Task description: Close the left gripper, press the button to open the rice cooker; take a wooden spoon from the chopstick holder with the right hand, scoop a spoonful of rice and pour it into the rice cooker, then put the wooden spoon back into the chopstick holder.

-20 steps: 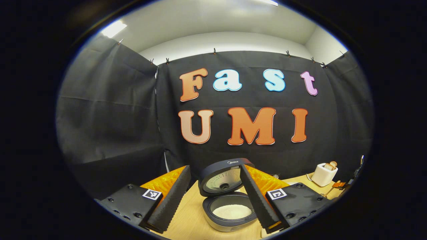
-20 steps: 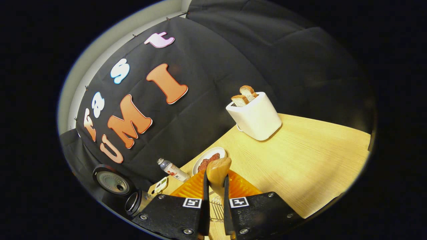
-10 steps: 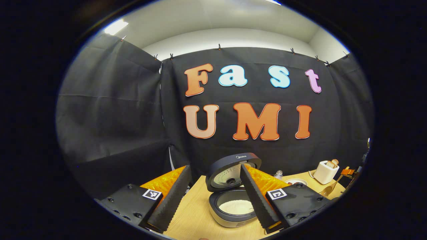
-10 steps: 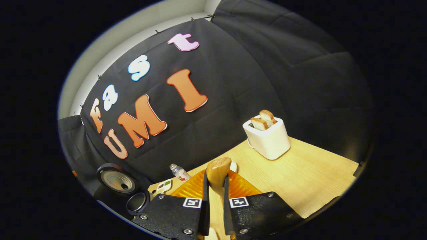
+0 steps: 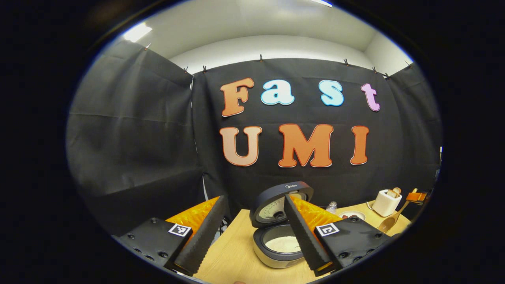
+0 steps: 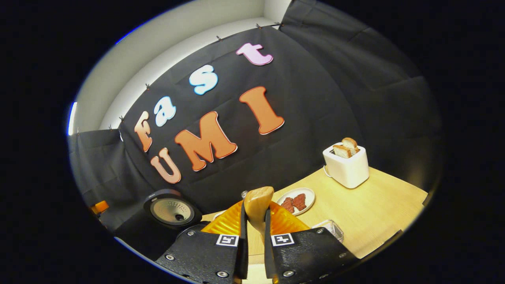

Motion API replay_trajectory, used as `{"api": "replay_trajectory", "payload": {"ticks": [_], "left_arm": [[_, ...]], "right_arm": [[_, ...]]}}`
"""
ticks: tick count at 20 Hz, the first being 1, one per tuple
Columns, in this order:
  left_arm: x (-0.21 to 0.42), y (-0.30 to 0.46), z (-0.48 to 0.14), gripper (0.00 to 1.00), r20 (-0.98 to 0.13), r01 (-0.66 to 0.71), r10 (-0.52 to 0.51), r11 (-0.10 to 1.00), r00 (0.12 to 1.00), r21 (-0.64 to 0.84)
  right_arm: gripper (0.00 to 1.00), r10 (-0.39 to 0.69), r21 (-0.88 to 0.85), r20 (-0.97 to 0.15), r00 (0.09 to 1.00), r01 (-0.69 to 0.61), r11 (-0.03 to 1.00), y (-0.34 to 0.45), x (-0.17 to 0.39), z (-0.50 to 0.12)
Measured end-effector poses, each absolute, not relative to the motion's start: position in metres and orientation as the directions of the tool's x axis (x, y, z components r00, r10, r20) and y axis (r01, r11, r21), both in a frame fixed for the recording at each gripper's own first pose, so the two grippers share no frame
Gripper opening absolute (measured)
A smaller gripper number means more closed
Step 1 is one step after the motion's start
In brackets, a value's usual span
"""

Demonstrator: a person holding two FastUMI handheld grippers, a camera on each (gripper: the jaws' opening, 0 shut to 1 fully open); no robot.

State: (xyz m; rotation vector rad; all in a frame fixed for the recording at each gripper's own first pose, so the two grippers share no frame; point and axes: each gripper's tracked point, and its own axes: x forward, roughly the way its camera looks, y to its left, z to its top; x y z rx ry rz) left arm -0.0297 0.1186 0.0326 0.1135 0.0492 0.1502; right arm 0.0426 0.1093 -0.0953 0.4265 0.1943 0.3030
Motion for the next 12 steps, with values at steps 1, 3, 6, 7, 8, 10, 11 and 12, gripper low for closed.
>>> {"api": "replay_trajectory", "payload": {"ticks": [1,3,6,7,8,10,11,12], "left_arm": [[-0.032,0.123,0.035,0.97,-0.035,-0.153,0.158,0.982,0.987,0.115],[-0.036,0.128,0.041,0.98,-0.025,-0.157,0.16,0.982,0.987,0.108],[-0.041,0.136,0.039,1.0,-0.025,-0.165,0.169,0.98,0.985,0.115],[-0.042,0.137,0.039,0.99,-0.025,-0.166,0.17,0.979,0.985,0.116],[-0.044,0.137,0.039,0.99,-0.026,-0.164,0.168,0.98,0.985,0.115],[-0.046,0.138,0.037,0.99,-0.028,-0.16,0.164,0.981,0.986,0.113],[-0.047,0.139,0.036,0.99,-0.031,-0.159,0.164,0.981,0.986,0.113],[-0.047,0.14,0.035,1.0,-0.034,-0.161,0.166,0.98,0.986,0.113]], "right_arm": [[0.16,0.341,0.43,-0.13,0.931,-0.257,0.865,0.119,0.037,-0.101],[0.16,0.376,0.423,-0.142,0.915,-0.288,0.859,0.14,0.029,-0.114],[0.16,0.407,0.408,-0.183,0.895,-0.308,0.859,0.162,0.025,-0.144],[0.16,0.408,0.393,-0.193,0.893,-0.31,0.866,0.166,0.023,-0.154],[0.16,0.403,0.378,-0.203,0.892,-0.308,0.873,0.169,0.024,-0.163],[0.16,0.392,0.345,-0.22,0.893,-0.305,0.888,0.174,0.026,-0.18],[0.16,0.386,0.327,-0.226,0.894,-0.304,0.895,0.176,0.026,-0.189],[0.16,0.381,0.308,-0.238,0.893,-0.303,0.902,0.178,0.027,-0.198]]}}
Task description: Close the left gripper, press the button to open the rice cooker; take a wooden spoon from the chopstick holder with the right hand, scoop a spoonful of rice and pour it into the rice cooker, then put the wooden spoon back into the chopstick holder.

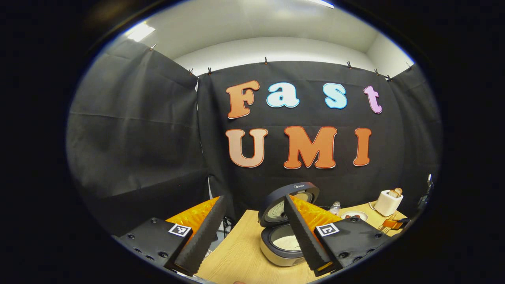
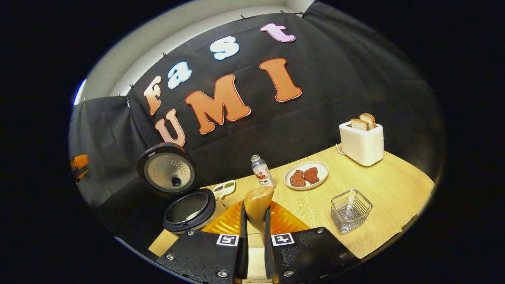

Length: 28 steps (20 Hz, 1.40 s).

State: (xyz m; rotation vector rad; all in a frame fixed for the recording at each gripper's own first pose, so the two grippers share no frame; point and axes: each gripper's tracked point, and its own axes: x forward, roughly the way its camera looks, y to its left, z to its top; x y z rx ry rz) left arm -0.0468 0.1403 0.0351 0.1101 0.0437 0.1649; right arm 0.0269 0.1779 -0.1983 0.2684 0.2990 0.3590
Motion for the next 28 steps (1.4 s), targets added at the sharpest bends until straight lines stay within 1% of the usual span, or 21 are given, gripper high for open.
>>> {"api": "replay_trajectory", "payload": {"ticks": [4,7,9,11,13,14,18,25,28], "left_arm": [[-0.048,0.143,0.027,1.0,-0.049,-0.163,0.169,0.981,0.984,0.108],[-0.049,0.145,0.018,1.0,-0.071,-0.157,0.165,0.982,0.984,0.109],[-0.048,0.149,0.012,1.0,-0.085,-0.159,0.169,0.981,0.982,0.107],[-0.047,0.152,0.008,1.0,-0.094,-0.164,0.173,0.981,0.98,0.103],[-0.048,0.158,0.003,1.0,-0.103,-0.173,0.182,0.98,0.978,0.098],[-0.049,0.161,0.002,0.97,-0.104,-0.178,0.188,0.979,0.977,0.096],[-0.05,0.17,-0.002,0.97,-0.11,-0.2,0.209,0.976,0.972,0.084],[-0.048,0.171,-0.001,0.97,-0.109,-0.206,0.215,0.975,0.97,0.084],[-0.047,0.169,0.001,0.99,-0.106,-0.203,0.211,0.976,0.972,0.083]], "right_arm": [[0.16,0.351,0.21,-0.276,0.895,-0.3,0.931,0.184,0.028,-0.229],[0.16,0.286,0.138,-0.26,0.922,-0.257,0.956,0.181,0.035,-0.239],[0.16,0.288,0.118,-0.286,0.914,-0.265,0.957,0.188,0.035,-0.255],[0.16,0.306,0.12,-0.285,0.908,-0.283,0.952,0.195,0.029,-0.257],[0.16,0.331,0.137,-0.284,0.9,-0.303,0.943,0.202,0.024,-0.259],[0.16,0.352,0.165,-0.286,0.891,-0.316,0.934,0.206,0.021,-0.26],[0.16,0.443,0.315,-0.304,0.843,-0.35,0.882,0.222,0.005,-0.263],[0.16,0.536,0.44,-0.313,0.784,-0.38,0.814,0.247,-0.017,-0.271],[0.16,0.55,0.466,-0.312,0.775,-0.38,0.799,0.252,-0.02,-0.273]]}}
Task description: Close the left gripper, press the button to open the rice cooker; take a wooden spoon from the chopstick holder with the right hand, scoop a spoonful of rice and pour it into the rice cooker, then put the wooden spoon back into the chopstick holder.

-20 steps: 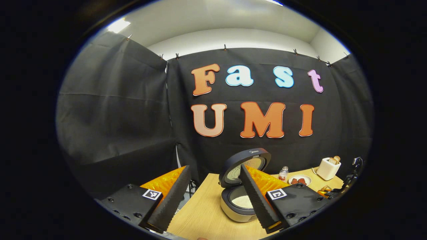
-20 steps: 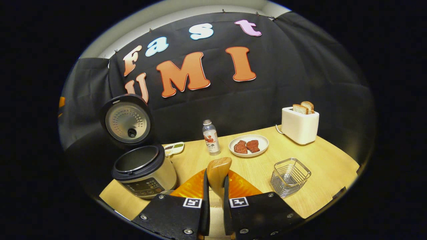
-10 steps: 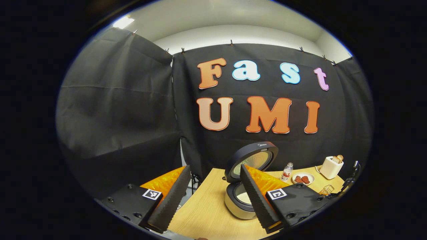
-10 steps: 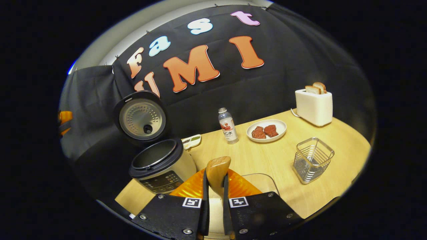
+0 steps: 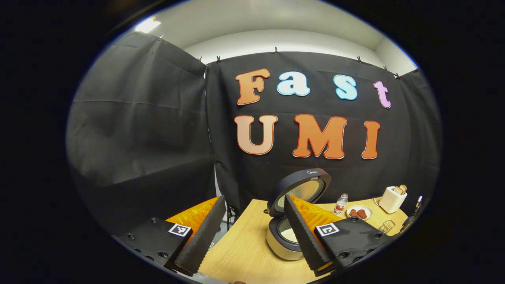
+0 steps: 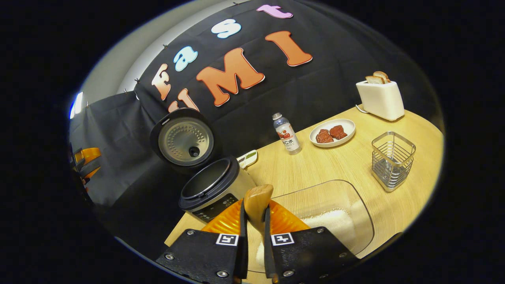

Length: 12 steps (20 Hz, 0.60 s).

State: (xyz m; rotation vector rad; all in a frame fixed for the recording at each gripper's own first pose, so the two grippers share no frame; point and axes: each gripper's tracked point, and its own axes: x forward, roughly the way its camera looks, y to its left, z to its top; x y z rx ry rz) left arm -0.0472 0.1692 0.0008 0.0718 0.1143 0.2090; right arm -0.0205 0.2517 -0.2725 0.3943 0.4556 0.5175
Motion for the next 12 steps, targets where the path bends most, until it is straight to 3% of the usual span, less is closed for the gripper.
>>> {"api": "replay_trajectory", "payload": {"ticks": [4,12], "left_arm": [[-0.045,0.167,0.0,1.0,-0.107,-0.2,0.208,0.977,0.972,0.077],[-0.042,0.162,0.0,0.99,-0.107,-0.189,0.196,0.979,0.975,0.074]], "right_arm": [[0.16,0.544,0.544,-0.331,0.771,-0.315,0.777,0.247,-0.015,-0.279],[0.16,0.509,0.748,-0.429,0.746,-0.023,0.663,0.222,-0.005,-0.297]]}}
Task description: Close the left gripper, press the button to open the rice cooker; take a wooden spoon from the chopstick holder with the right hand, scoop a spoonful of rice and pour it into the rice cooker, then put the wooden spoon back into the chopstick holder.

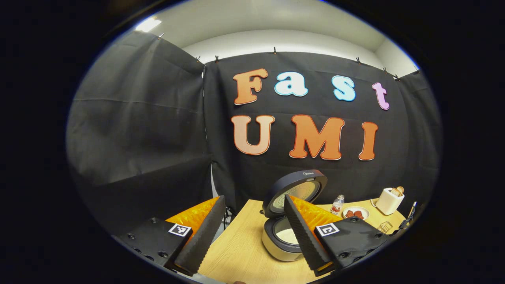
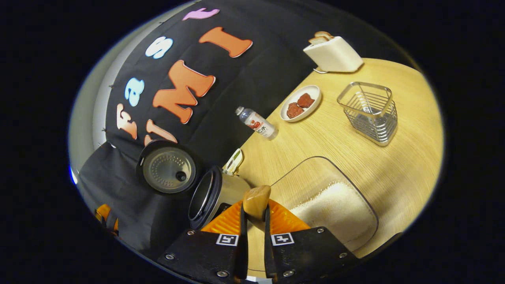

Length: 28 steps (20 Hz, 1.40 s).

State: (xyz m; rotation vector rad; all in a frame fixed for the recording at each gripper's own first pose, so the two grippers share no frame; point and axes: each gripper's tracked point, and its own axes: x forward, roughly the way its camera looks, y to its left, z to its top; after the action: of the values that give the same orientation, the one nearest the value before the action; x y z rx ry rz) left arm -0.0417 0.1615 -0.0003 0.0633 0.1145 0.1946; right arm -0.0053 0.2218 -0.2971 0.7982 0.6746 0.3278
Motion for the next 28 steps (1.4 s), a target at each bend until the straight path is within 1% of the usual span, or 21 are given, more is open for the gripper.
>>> {"api": "replay_trajectory", "payload": {"ticks": [4,8,13,20,21,22,23,24,26,28], "left_arm": [[-0.039,0.159,-0.001,0.97,-0.107,-0.188,0.194,0.98,0.975,0.069],[-0.038,0.156,0.0,0.97,-0.104,-0.186,0.193,0.98,0.976,0.071],[-0.037,0.151,-0.001,0.97,-0.102,-0.18,0.186,0.981,0.977,0.066],[-0.037,0.148,0.0,0.97,-0.09,-0.18,0.184,0.982,0.979,0.053],[-0.037,0.147,0.0,0.97,-0.09,-0.177,0.181,0.983,0.979,0.051],[-0.038,0.148,-0.001,0.97,-0.089,-0.176,0.18,0.983,0.98,0.049],[-0.037,0.147,-0.001,0.99,-0.086,-0.175,0.178,0.984,0.98,0.045],[-0.038,0.146,-0.002,0.98,-0.085,-0.173,0.176,0.984,0.981,0.041],[-0.038,0.144,-0.005,0.99,-0.087,-0.166,0.168,0.986,0.982,0.032],[-0.04,0.143,-0.008,0.97,-0.086,-0.162,0.163,0.987,0.983,0.026]], "right_arm": [[0.16,0.499,0.81,-0.437,0.748,0.086,0.58,0.205,-0.003,-0.299],[0.16,0.474,0.851,-0.421,0.773,0.156,0.502,0.193,0.005,-0.288],[0.16,0.478,0.891,-0.374,0.795,0.164,0.423,0.185,0.014,-0.26],[0.16,0.467,0.912,-0.359,0.808,0.197,0.359,0.181,0.017,-0.228],[0.2,0.467,0.916,-0.354,0.811,0.199,0.349,0.18,0.017,-0.223],[0.16,0.466,0.919,-0.349,0.813,0.201,0.338,0.179,0.018,-0.218],[0.16,0.466,0.922,-0.345,0.815,0.199,0.333,0.179,0.018,-0.215],[0.16,0.465,0.924,-0.341,0.817,0.199,0.328,0.179,0.018,-0.209],[0.16,0.467,0.928,-0.331,0.82,0.195,0.317,0.177,0.019,-0.197],[0.16,0.464,0.934,-0.31,0.83,0.176,0.31,0.178,0.021,-0.181]]}}
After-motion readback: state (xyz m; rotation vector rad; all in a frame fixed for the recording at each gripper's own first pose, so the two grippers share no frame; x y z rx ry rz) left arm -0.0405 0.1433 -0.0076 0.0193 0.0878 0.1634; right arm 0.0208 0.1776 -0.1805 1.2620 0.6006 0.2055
